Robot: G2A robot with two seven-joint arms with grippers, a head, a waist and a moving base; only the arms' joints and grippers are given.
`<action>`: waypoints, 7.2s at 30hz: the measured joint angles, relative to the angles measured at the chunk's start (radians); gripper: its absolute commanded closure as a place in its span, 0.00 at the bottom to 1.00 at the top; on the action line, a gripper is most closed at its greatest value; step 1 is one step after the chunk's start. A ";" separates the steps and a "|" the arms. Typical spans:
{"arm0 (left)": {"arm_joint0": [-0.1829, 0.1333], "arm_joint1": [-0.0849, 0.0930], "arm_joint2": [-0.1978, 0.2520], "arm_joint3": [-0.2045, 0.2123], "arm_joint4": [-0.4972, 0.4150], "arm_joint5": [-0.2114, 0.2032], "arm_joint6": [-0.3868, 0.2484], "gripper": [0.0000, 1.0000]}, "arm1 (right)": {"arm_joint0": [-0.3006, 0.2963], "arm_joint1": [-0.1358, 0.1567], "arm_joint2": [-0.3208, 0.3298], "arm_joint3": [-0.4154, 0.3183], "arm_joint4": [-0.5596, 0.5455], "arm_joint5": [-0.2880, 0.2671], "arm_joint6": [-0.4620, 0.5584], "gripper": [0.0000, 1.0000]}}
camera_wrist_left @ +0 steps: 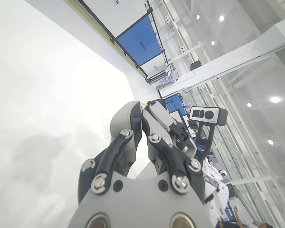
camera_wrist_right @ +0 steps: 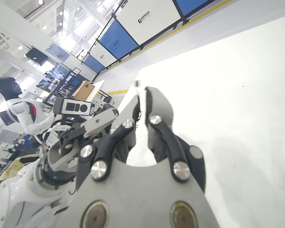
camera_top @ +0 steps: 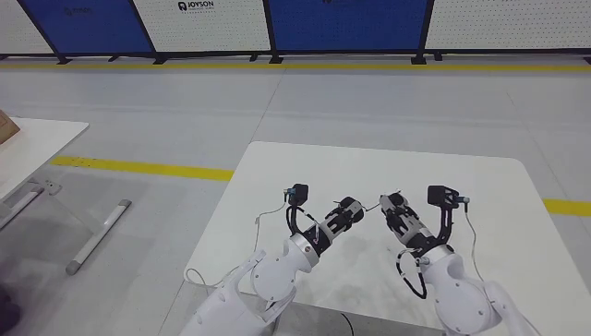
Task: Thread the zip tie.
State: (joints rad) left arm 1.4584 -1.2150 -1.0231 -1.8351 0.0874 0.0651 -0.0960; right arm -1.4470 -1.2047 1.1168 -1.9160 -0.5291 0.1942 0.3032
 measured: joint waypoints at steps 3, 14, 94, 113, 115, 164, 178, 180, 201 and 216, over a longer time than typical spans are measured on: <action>0.000 0.000 0.000 0.000 0.000 0.000 0.000 1.00 | -0.005 0.000 0.004 -0.010 -0.009 0.005 0.001 0.64; 0.000 0.000 0.000 0.000 0.000 0.000 0.000 1.00 | -0.046 0.002 0.026 -0.035 -0.027 -0.010 0.026 0.69; -0.007 -0.005 0.006 0.005 0.061 -0.037 -0.056 1.00 | -0.057 -0.013 0.027 -0.049 -0.066 -0.055 0.085 1.00; 0.004 -0.005 -0.008 0.004 0.053 -0.017 -0.029 1.00 | -0.066 -0.014 0.044 -0.049 -0.039 -0.064 0.103 0.64; 0.002 -0.007 -0.006 0.007 0.049 -0.015 -0.022 1.00 | -0.071 -0.014 0.046 -0.050 -0.040 -0.069 0.102 0.69; 0.028 -0.006 -0.008 -0.008 0.065 -0.067 -0.026 0.68 | -0.103 -0.011 0.090 -0.057 -0.034 -0.099 0.091 1.00; 0.041 -0.002 -0.027 -0.012 0.070 -0.062 -0.039 0.98 | -0.093 -0.012 0.090 -0.062 -0.046 -0.087 0.098 1.00; 0.039 -0.002 -0.024 -0.012 0.074 -0.061 -0.043 1.00 | -0.091 -0.012 0.088 -0.061 -0.047 -0.085 0.099 1.00; 0.031 -0.009 -0.044 -0.013 0.007 -0.042 0.021 1.00 | -0.100 -0.010 0.091 -0.060 -0.074 -0.087 0.126 0.00; 0.044 -0.012 -0.050 -0.022 -0.034 -0.056 0.037 1.00 | -0.092 -0.008 0.087 -0.033 -0.135 -0.062 0.143 0.00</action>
State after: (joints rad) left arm 1.5025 -1.2269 -1.0728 -1.8574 0.0534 0.0088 -0.0587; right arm -1.5395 -1.2130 1.2042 -1.9488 -0.6642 0.1320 0.4464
